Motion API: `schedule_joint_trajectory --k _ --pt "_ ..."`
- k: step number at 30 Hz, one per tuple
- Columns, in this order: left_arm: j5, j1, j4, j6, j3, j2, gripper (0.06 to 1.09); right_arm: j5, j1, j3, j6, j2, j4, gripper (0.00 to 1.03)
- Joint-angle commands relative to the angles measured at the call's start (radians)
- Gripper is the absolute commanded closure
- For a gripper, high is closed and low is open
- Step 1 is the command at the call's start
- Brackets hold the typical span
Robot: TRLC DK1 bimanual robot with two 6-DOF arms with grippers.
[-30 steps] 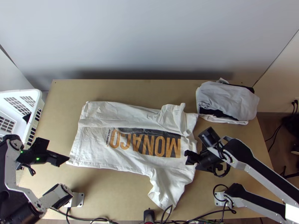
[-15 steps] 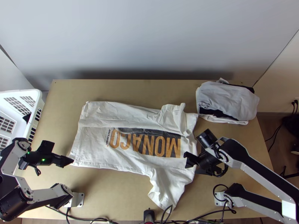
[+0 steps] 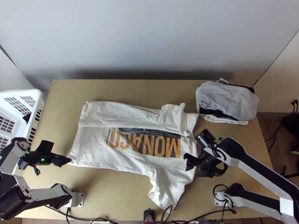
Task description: Fold the t-shirt
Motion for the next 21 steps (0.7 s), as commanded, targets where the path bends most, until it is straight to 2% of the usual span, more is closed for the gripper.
schedule_joint_trajectory --k 1,13,14,18,19,21 --pt "0.013 0.0 -0.011 0.0 0.013 -0.009 0.36 -0.003 0.002 0.002 0.0 0.003 -0.018 0.37" --pt "0.028 0.006 -0.073 -0.003 0.031 -0.052 0.36 -0.003 0.007 0.005 0.0 0.011 -0.018 0.37" --pt "0.03 0.006 -0.083 0.003 0.03 -0.055 0.41 -0.003 0.007 0.007 0.001 0.012 -0.018 0.37" --pt "0.051 0.012 -0.09 0.001 0.028 -0.075 0.77 -0.003 0.007 0.018 0.004 0.017 -0.044 0.37" --pt "0.054 0.017 -0.09 0.001 0.028 -0.079 0.82 -0.003 0.007 0.018 0.003 0.015 -0.048 0.37" --pt "0.061 0.02 -0.092 0.009 0.028 -0.084 0.83 -0.003 0.007 0.018 0.004 0.017 -0.048 0.37"
